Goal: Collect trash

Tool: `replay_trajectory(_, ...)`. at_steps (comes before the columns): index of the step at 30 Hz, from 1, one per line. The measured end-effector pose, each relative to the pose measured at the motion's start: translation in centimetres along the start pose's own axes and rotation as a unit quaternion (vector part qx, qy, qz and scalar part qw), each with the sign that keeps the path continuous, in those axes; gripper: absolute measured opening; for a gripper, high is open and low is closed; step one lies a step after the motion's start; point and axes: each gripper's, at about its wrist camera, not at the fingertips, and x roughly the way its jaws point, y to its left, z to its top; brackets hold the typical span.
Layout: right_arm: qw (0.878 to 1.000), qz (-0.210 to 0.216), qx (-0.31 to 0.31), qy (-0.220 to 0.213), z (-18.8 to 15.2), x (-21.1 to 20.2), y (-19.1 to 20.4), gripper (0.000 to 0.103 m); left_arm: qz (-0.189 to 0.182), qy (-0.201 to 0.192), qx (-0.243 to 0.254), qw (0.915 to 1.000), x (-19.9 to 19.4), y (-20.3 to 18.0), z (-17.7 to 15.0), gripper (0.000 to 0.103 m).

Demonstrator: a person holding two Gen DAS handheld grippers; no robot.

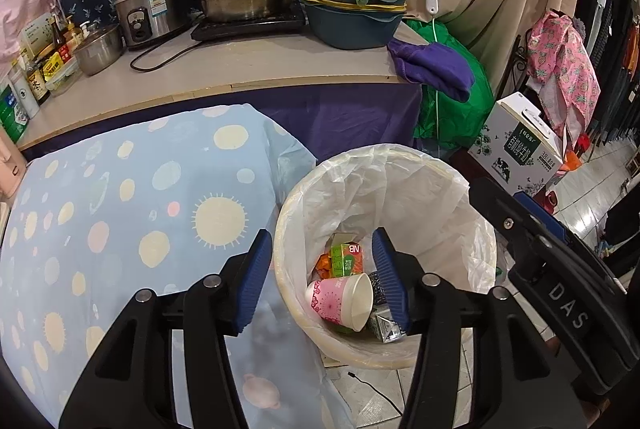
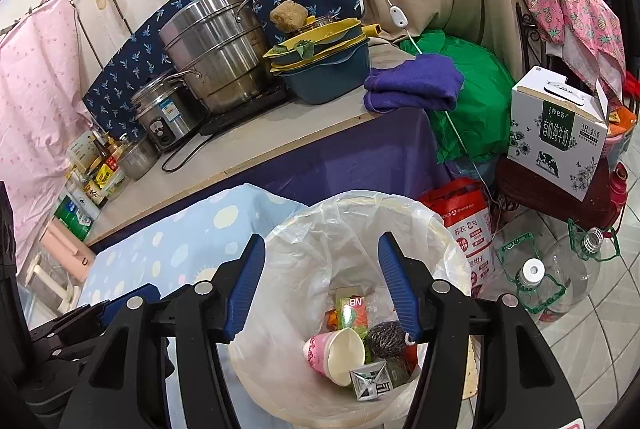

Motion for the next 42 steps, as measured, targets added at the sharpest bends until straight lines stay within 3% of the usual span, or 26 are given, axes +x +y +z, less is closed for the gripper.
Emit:
replay_trajectory(9,1.0,-0.004,-0.011,0.002,-0.2,-0.6,0.4,0.061,0.004,-0.002,-0.003,1.0,-0.5,0.4,-0.3,0.051)
replay_trajectory(30,0.998,-0.021,-0.054,0.03,-3.0,-3.0,3.3,0.067,0.057,0.0,-0.043,0.9974,-3.1,4.2,-3.9,0.084)
replay_trajectory(42,0.995,-0.015,-0.077,0.058,-5.2,-3.3,5.2,0.067,0.081,0.013,-0.055,0.9951,-4.0,6.8,-6.3,0.089)
